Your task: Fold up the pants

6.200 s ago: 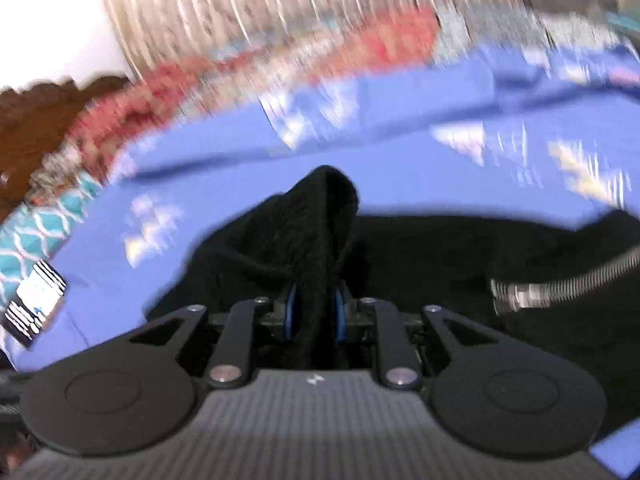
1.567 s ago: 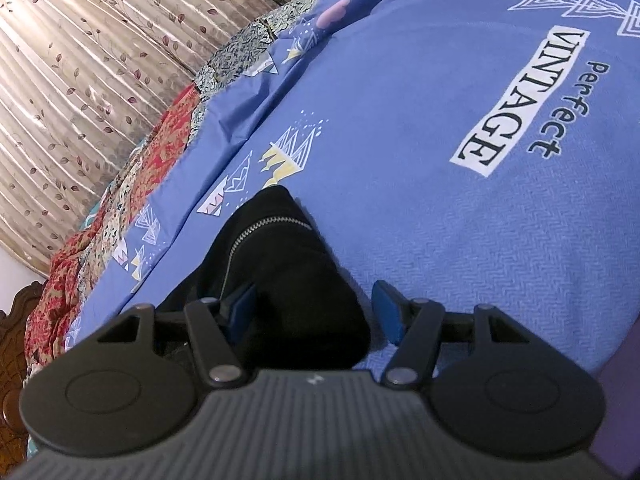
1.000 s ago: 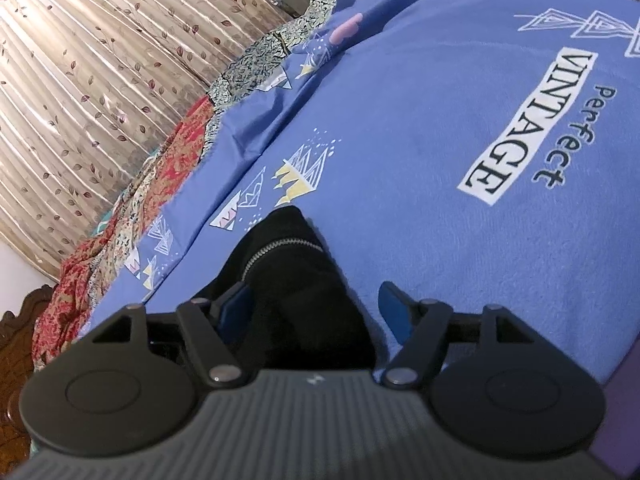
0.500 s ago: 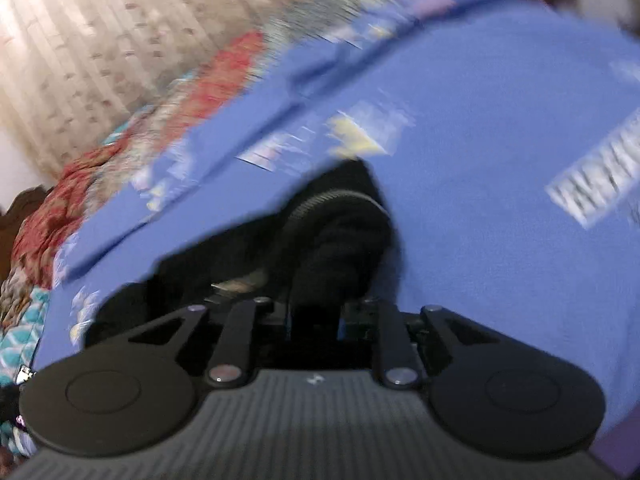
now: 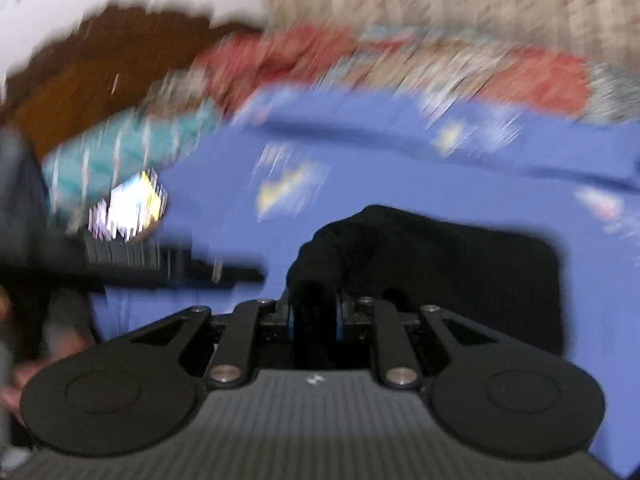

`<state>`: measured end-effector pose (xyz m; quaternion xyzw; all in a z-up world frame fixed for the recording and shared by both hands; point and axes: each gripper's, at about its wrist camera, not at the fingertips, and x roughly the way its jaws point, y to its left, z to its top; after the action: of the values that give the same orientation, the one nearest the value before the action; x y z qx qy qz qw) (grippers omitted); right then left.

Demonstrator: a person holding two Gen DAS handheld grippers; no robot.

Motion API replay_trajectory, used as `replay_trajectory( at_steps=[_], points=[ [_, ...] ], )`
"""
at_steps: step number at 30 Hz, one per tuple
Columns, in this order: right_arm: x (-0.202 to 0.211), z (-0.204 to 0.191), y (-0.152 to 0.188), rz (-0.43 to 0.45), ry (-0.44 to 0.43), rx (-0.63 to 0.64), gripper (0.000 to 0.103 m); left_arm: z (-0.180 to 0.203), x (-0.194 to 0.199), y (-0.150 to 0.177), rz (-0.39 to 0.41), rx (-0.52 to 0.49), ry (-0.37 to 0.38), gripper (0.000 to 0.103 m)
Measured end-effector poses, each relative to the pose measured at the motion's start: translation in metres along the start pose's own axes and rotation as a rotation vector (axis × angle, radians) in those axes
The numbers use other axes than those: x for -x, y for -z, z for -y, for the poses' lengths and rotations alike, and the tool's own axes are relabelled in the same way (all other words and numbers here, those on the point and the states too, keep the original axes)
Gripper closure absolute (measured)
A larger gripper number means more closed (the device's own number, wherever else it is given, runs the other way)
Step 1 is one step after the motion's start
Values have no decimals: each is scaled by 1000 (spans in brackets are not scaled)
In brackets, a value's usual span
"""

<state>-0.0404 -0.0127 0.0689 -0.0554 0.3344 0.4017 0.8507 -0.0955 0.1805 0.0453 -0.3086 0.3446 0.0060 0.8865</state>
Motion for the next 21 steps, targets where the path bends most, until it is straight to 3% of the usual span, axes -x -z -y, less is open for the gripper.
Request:
replay_trajectory(
  at_steps=[3,5,7,9,12,14,16,18,19,20,21],
  points=[
    [-24,-13,11,-86,-1,99,77,-13,-2,1,-17,27,-6,55],
    [-8,-6,5,-56,-68,78,48,-14,-5,1,-24,22,5,55],
    [16,10,-1,-9,-163,-12,42,-11,-9,0,-31,15,26,54],
    [41,23,-6,58,-154,-76,43,-4,-13,-1,-33,4,56,54],
    [71,54,-2,129,-34,-182,46,8,-18,-2,-46,-15,101,44],
    [82,81,6,147,51,-286,66,17,-25,-2,-69,-25,120,29],
    [82,106,17,125,109,-413,76,25,-34,-1,-101,-33,137,27],
    [77,121,31,102,119,-517,81,32,-45,0,-122,-51,135,40],
    [68,124,33,86,101,-556,81,34,-49,1,-136,-62,131,68],
    [63,122,34,70,96,-569,81,36,-54,3,-155,-68,119,87],
    [58,117,32,52,98,-554,81,36,-55,4,-161,-76,96,87]
  ],
)
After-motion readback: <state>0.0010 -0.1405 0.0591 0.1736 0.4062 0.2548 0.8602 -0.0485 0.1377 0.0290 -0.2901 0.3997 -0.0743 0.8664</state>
